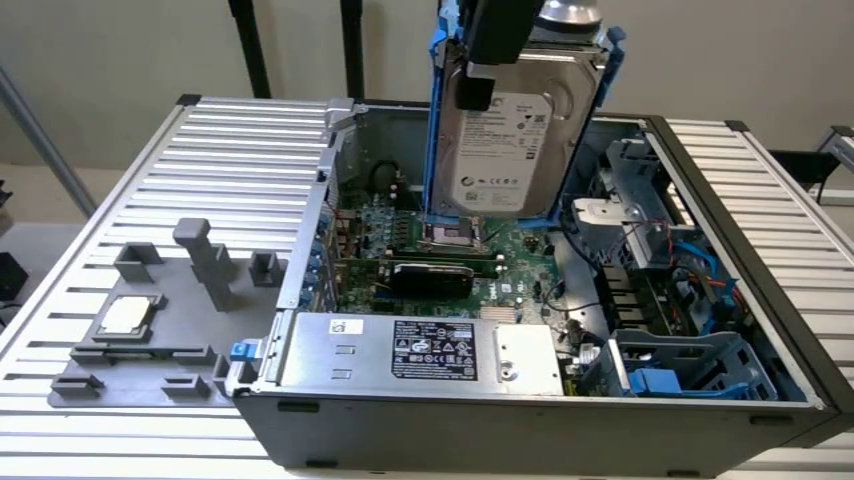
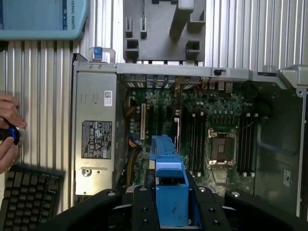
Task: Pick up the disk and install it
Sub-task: 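Pick up the disk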
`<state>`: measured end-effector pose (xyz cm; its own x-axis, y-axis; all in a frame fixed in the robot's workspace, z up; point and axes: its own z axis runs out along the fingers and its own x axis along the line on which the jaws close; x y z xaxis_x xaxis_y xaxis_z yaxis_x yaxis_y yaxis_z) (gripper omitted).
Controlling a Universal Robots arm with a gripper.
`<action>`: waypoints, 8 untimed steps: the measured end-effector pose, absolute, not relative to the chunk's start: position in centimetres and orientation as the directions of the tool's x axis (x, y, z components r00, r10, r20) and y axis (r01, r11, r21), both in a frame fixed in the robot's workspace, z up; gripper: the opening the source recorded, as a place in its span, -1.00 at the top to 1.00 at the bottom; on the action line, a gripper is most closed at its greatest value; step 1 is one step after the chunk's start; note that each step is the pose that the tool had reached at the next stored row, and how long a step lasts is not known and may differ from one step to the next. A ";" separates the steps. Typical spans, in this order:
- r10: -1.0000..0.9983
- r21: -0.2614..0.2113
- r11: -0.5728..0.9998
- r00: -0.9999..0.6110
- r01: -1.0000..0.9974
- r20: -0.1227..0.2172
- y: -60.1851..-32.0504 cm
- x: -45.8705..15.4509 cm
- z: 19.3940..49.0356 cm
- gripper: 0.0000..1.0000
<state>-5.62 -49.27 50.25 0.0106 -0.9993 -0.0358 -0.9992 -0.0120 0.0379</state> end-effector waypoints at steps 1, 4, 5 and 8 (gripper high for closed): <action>-0.999 0.038 -0.012 0.011 -0.999 -0.036 -49.4 -5.2 50.3 0.35; -0.999 0.038 -0.012 0.011 -0.999 -0.036 -49.9 -3.8 50.2 0.35; -0.999 0.038 -0.012 0.011 -0.999 -0.036 -50.1 -3.3 50.3 0.35; -0.999 0.038 -0.012 0.011 -0.999 -0.036 -50.6 -2.0 50.2 0.35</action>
